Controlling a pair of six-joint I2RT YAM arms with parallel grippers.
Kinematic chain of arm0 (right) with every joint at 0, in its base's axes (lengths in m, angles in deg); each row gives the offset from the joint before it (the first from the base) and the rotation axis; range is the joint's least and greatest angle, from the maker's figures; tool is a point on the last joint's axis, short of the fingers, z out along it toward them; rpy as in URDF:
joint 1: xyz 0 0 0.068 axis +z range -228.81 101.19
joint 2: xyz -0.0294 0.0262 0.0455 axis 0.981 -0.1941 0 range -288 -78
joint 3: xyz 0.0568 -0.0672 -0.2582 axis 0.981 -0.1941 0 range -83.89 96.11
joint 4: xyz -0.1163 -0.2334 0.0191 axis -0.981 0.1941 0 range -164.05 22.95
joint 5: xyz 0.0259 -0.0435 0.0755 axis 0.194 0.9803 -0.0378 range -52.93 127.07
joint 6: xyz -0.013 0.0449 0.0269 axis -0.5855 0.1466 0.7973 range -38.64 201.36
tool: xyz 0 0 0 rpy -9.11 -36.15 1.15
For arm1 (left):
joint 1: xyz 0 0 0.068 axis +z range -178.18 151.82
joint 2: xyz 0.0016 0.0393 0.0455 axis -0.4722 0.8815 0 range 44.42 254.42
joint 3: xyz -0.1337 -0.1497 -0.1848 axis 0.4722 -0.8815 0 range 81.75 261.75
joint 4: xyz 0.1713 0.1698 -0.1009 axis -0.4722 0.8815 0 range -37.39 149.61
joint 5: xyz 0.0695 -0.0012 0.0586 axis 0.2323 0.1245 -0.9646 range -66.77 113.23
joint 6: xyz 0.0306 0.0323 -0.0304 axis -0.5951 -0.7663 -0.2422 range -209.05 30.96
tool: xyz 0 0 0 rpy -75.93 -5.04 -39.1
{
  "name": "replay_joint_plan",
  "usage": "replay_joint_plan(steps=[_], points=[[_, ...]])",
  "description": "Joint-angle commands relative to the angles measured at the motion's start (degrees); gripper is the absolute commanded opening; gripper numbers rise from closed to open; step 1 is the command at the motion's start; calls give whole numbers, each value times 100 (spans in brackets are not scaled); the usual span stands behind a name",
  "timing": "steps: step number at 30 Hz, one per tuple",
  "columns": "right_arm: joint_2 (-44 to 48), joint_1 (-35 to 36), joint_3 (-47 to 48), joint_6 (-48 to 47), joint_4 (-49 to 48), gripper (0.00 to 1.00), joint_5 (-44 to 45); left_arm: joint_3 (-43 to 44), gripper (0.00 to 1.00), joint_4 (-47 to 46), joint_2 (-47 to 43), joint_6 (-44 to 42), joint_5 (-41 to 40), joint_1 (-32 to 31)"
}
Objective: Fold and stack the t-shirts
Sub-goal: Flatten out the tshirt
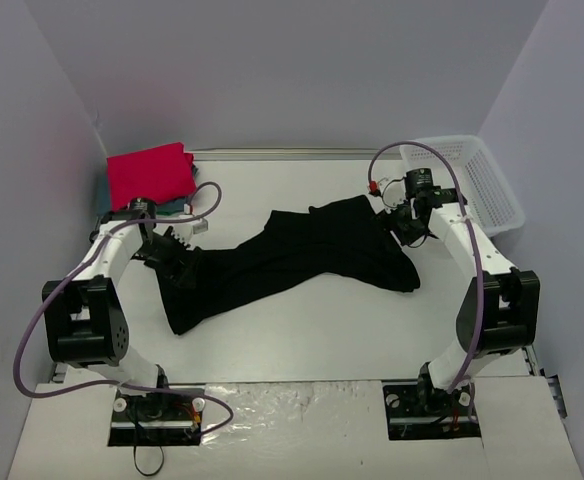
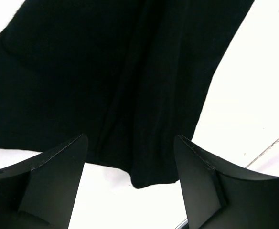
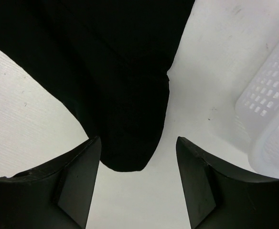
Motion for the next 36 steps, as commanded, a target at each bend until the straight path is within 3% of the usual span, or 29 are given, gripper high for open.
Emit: replay_joint_plan(steps=[1,11,24,26,31,36], points=[[-203,-28,174,102,36,60,6,-19,71,24,-105,-227,-106,143],[-326,-28,139,137,1,60,50,-265,59,524,35,-798,-79,328],[-300,-28,-28,155,-69,61,85,-704,44,445,334,-992,-299,328],[-300,-28,-37,163,-78,61,76,-722,37,428,334,-992,-308,337],[-335,-28,-63,190,-104,61,85,-713,3,471,334,-1001,-343,337],[-326,-28,-90,164,-122,60,129,-547,2,577,159,-905,-265,407]])
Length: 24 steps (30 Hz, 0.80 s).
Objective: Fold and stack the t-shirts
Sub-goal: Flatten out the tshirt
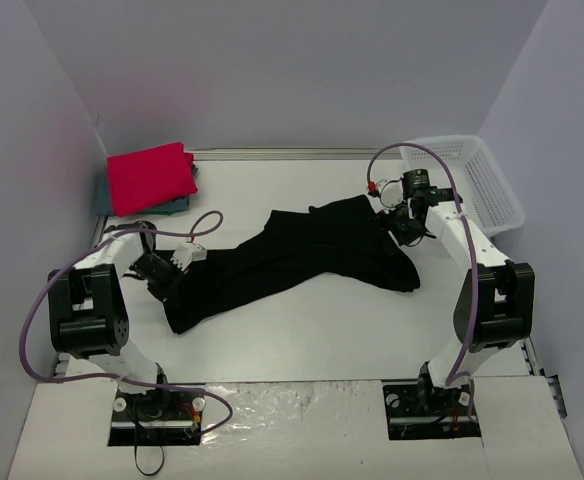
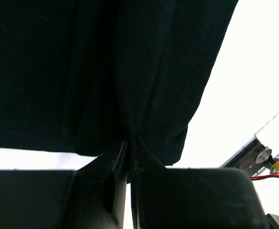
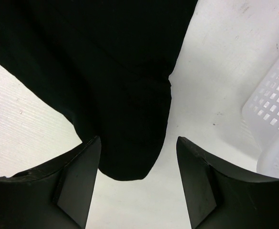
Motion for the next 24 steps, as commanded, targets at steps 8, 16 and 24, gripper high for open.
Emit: replay_joint_plan(steps=[8,16,24], points=[[-112,-326,346,-78,-22,63,-424,724,2,-232,-1738,890,0,345],[-1533,-573,1314,-613,909,62,-1929,1075,2,128,-2277,1111,-26,336],[-2722,-582,2000,-1668,2263,54,-2835,812,2,138,-2294,1163,-79,336]])
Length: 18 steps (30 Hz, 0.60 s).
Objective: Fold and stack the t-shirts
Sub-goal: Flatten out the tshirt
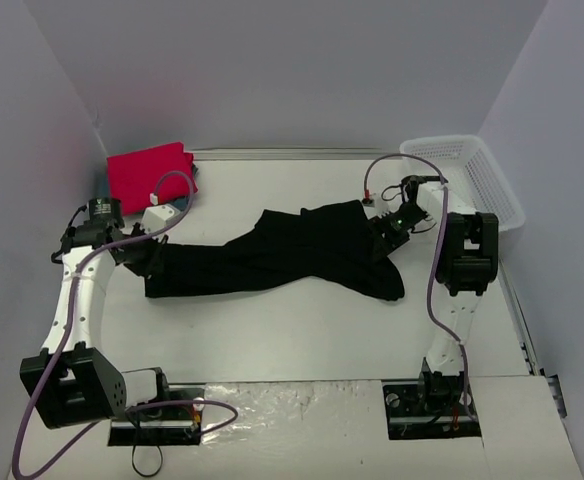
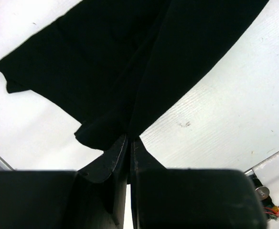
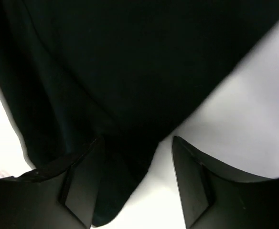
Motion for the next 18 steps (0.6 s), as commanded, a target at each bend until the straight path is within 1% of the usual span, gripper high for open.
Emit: replay_joint_plan(steps=[1,3,5,6,7,8,9,11,12,18], points=[[-76,12,251,-565,1015,54,-582,-47,2,116,-108,123,-20,15],[-102,12,216,-626,1024,54,-582,-100,2,45,-109,193,-11,15],[-146,12,190,-688,1068,51,-591,-135,2,1,-100,246,15,15],[-190,21,181,-723,1077,47,-582,-135,2,-34,-65,255,50,6],[-208,21,172,-732,1086,40,-556,-144,2,-51,-47,281,59,6],[-225,21,163,-741,1086,40,-547,-144,2,-52,-30,299,76,6],[-234,21,155,-749,1086,25,-529,-144,2,-69,14,308,103,6],[-217,12,128,-758,1077,11,-512,-144,2,-78,41,316,112,6],[-173,12,119,-758,1068,0,-494,-153,2,-87,58,316,120,6],[108,-14,233,-671,1051,0,-240,-161,2,-148,120,351,164,6]])
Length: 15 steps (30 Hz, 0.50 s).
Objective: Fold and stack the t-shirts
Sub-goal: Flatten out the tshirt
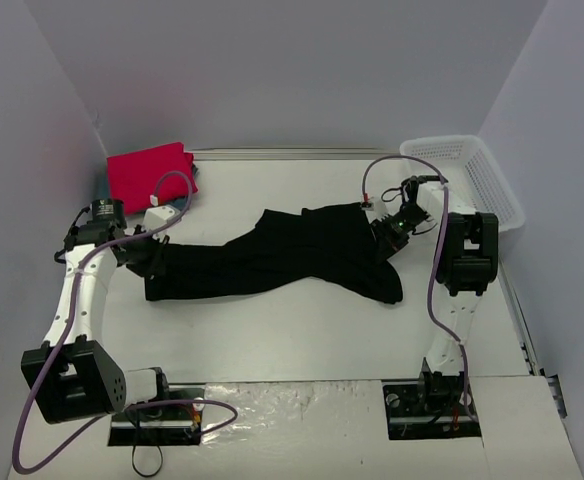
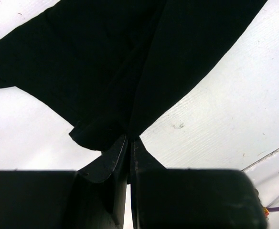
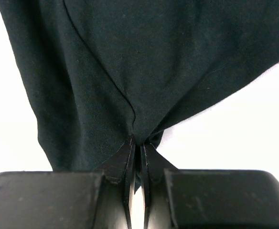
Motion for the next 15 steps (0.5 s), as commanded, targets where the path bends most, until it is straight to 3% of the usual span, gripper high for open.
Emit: replay_joint_plan(steps=[1,9,15], points=[[333,-14,214,101,354,0,183,7,2,-74,0,85,149,6],[870,-532,1486,945,63,0,1148,393,2,-346,175,498,-255,6],[1081,-673,2243,1112,37,0,1290,824,2,-478,114,700,-325,6]])
